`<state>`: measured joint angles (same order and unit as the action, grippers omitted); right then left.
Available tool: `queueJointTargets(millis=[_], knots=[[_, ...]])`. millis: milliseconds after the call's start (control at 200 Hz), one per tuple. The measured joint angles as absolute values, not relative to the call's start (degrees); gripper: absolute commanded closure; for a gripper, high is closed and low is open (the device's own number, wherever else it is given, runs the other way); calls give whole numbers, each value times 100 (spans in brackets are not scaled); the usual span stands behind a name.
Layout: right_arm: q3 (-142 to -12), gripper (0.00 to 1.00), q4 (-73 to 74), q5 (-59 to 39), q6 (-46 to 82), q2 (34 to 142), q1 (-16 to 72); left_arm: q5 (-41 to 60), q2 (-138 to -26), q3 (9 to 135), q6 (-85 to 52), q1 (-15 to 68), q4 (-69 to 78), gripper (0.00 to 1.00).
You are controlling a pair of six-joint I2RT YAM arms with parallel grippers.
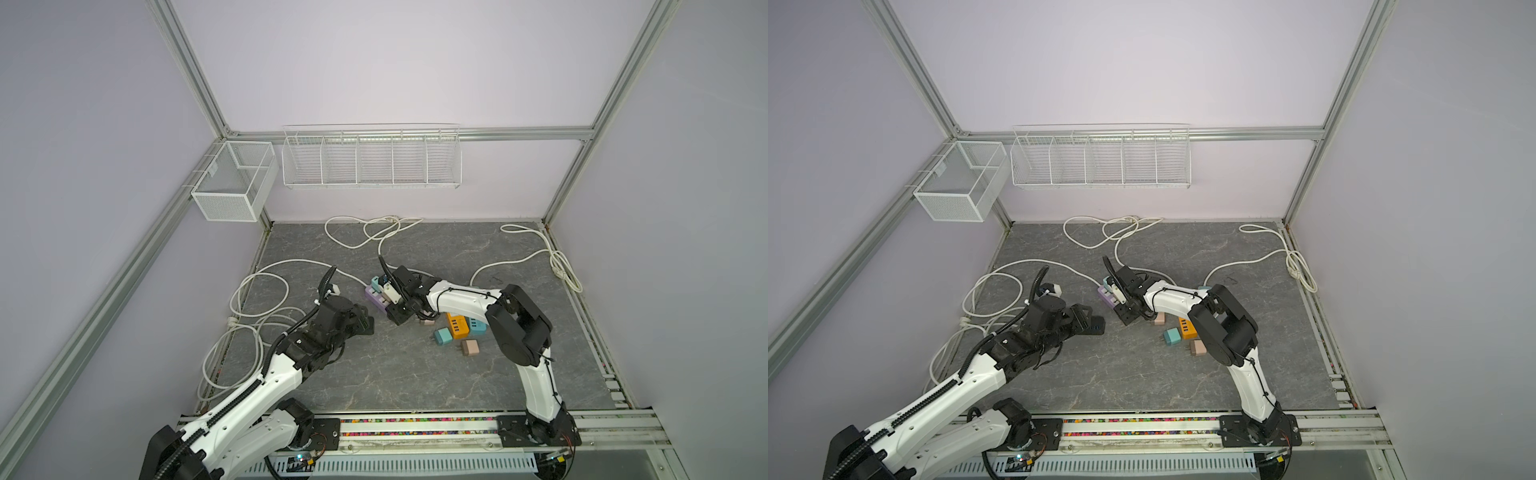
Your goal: Pull the plug off the socket
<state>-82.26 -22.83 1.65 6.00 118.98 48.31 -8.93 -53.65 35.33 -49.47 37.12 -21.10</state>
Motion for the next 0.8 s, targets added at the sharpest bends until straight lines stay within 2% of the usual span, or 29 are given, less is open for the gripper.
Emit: queueJointTargets(millis=[120,220,480,635,800], knots=[[-7738,59,-2263,388,902,11552,4925,-714,-5496,3522,-5011,3712,-1916,40],[-7332,59,-2237,580,1184,11240,5019,-591,-5621,3522,-5050,3712,-1813,34],[-6685,59,-2235,950,1765,10750,5402,-368,-5798,3522,-5072,3712,-1638,33],[-6545,56,-2152,1103,2049,10704,5592,-290,-5833,3522,-5072,3712,-1601,33],[-6523,44,-2134,1118,2145,10691,5603,-246,-5867,3522,-5072,3712,-1557,33]])
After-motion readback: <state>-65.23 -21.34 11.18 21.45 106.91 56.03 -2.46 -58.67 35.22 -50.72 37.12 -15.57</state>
